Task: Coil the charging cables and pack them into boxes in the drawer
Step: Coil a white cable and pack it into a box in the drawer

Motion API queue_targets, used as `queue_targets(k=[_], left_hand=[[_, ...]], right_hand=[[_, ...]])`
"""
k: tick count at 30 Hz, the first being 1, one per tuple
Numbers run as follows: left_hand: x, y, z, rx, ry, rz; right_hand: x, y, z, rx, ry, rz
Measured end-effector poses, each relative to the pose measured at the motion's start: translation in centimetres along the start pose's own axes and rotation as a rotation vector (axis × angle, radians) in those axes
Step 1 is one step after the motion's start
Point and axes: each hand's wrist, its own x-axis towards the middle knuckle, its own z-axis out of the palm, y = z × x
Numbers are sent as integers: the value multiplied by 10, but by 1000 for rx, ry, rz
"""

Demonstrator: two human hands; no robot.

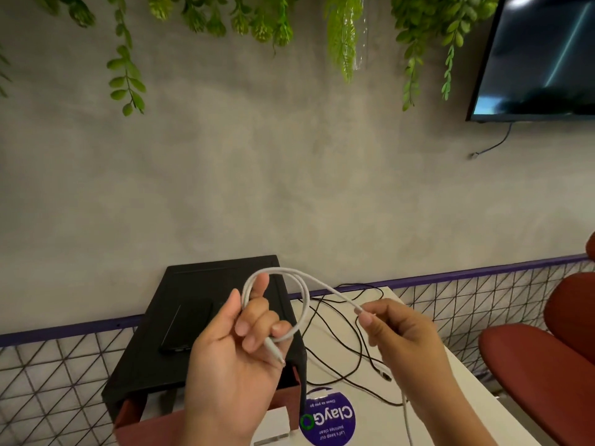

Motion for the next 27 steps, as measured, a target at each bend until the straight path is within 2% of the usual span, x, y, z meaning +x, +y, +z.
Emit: queue_targets(k=[1, 3, 6, 8, 11, 13, 16, 19, 23, 25, 27], left_hand=[[2, 1, 1, -29, -77, -33], [2, 1, 0, 48, -123, 25], [1, -2, -3, 179, -57, 135], [-4, -11, 4, 326, -70, 163], [-4, -20, 1, 504, 5, 202], [-4, -21, 0, 645, -36, 229], [-2, -25, -5, 957, -99, 240], [-1, -31, -10, 1198, -137, 213], [0, -36, -17, 1384, -146, 124], [-1, -34, -15, 1488, -150, 105], [-1, -32, -9, 1460, -207, 47]], right_hand=[[-1, 3, 1, -35, -50, 51], [-3, 6, 4, -91, -204, 193], [-11, 2, 11, -151, -482, 319], [-14, -5, 14, -221, -612, 307], [-15, -17, 13, -316, -745, 248], [-14, -21, 12, -360, -790, 216], [-14, -19, 9, -369, -801, 176], [-12, -21, 6, -359, -713, 106], [-12, -28, 0, -322, -534, 19], [-12, -30, -3, -230, -413, -16], [-10, -29, -5, -169, -291, -69]])
